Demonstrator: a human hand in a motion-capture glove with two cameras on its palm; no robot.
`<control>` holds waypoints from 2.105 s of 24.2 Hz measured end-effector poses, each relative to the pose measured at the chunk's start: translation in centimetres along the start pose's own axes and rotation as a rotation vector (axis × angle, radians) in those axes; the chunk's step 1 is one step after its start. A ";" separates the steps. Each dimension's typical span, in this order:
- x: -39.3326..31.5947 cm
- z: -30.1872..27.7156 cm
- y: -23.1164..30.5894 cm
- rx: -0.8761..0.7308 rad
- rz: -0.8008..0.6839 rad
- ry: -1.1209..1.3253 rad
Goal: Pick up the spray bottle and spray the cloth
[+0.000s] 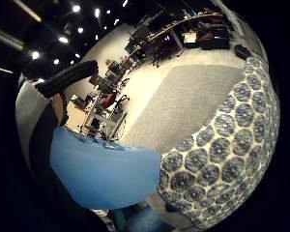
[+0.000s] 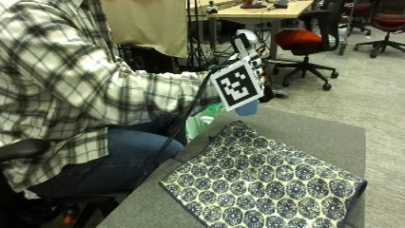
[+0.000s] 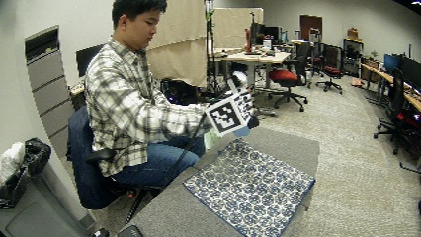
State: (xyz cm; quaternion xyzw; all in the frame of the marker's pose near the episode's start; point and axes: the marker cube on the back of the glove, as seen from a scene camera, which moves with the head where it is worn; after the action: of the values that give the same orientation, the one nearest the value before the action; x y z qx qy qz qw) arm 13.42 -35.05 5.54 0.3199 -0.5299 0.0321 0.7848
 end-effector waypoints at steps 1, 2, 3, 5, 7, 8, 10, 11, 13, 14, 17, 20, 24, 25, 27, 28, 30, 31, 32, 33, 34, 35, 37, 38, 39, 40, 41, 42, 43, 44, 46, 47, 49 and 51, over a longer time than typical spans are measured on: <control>0.5 1.2 -0.2 -0.011 -0.003 -0.008; 1.1 2.3 -0.3 -0.024 -0.005 -0.013; 1.8 3.3 -0.3 -0.040 -0.005 -0.014; 3.0 5.3 0.0 -0.079 0.001 -0.017; 4.0 6.9 0.5 -0.118 0.008 -0.023; 4.4 7.6 0.8 -0.133 0.009 -0.024; 5.1 8.5 1.2 -0.158 0.001 -0.014; 5.3 8.9 1.4 -0.170 -0.008 -0.007; 5.4 9.2 1.6 -0.189 -0.024 -0.005; 5.4 9.2 1.7 -0.195 -0.030 -0.010; 5.2 9.1 1.5 -0.194 -0.038 -0.023; 5.3 9.2 1.3 -0.188 -0.035 -0.025; 5.7 9.2 1.5 -0.225 -0.017 -0.015; 5.8 9.2 1.6 -0.248 -0.008 -0.005; 6.2 8.9 2.2 -0.309 0.022 0.023; 6.4 8.6 2.4 -0.335 0.040 0.034; 6.6 7.8 2.9 -0.363 0.069 0.047; 6.4 7.3 3.1 -0.366 0.074 0.056; 6.2 6.6 3.3 -0.366 0.074 0.071; 5.9 5.8 3.4 -0.362 0.068 0.093; 5.5 5.0 3.5 -0.354 0.060 0.124; 5.1 4.1 3.5 -0.344 0.052 0.161; 4.2 2.4 3.4 -0.332 0.036 0.256; 3.8 1.6 3.5 -0.335 0.030 0.311; 3.3 0.8 3.6 -0.343 0.023 0.371; 2.8 0.0 3.8 -0.353 0.017 0.433; 2.2 -0.8 4.0 -0.364 0.013 0.497; 1.6 -1.7 4.2 -0.376 0.010 0.561; 1.0 -2.7 4.5 -0.387 0.008 0.626; 0.3 -3.7 4.8 -0.399 0.009 0.690; -0.8 -5.6 5.6 -0.426 0.020 0.815; -1.3 -6.5 6.1 -0.441 0.033 0.878; -2.4 -8.2 7.5 -0.476 0.078 0.991; -3.8 -10.3 9.6 -0.507 0.137 1.058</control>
State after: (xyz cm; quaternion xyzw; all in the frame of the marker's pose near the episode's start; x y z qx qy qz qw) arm 16.38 -20.84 4.42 0.0281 -0.0772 0.1103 0.9905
